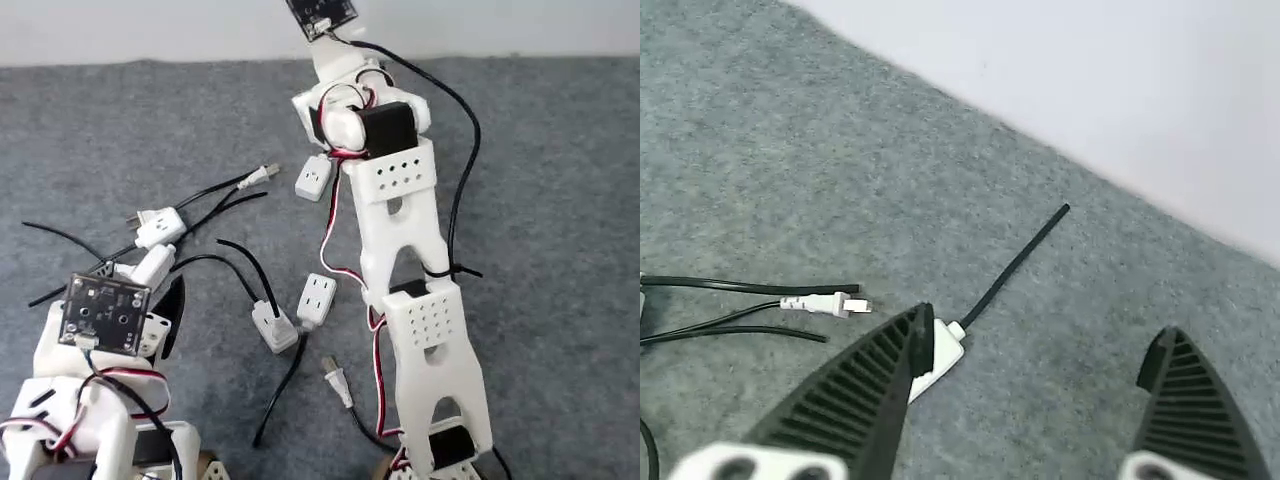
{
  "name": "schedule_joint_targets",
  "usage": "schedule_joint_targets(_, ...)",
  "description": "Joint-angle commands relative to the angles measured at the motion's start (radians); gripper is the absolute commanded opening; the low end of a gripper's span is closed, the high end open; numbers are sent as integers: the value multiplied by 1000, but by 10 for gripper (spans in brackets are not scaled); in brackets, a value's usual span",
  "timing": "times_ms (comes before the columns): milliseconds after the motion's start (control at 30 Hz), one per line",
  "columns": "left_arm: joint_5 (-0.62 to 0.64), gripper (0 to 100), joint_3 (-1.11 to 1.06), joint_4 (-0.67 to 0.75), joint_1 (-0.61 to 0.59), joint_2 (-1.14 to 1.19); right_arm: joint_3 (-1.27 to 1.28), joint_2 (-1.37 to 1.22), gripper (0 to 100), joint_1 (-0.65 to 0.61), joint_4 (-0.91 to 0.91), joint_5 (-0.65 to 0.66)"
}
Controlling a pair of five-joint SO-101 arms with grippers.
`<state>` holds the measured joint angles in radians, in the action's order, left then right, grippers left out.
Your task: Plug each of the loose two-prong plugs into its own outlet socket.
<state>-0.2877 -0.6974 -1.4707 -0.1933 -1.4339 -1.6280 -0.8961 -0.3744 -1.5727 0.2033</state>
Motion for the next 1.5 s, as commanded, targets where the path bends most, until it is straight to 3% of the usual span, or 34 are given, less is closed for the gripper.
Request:
schedule_joint_targets(0,-15,258,13,17,-3,12,-52,18,329,7,16,-5)
schedule_joint_targets(333,-17,258,7,17,-8,12,-51,-27,329,-13,-21,-8)
schedule_joint_targets(700,-17,258,8,17,-8,12,-52,-254,331,-117,-38,-6)
schedule_joint_targets(1467,-18,258,8,15,-5,12,-52,-513,330,-119,35,-12)
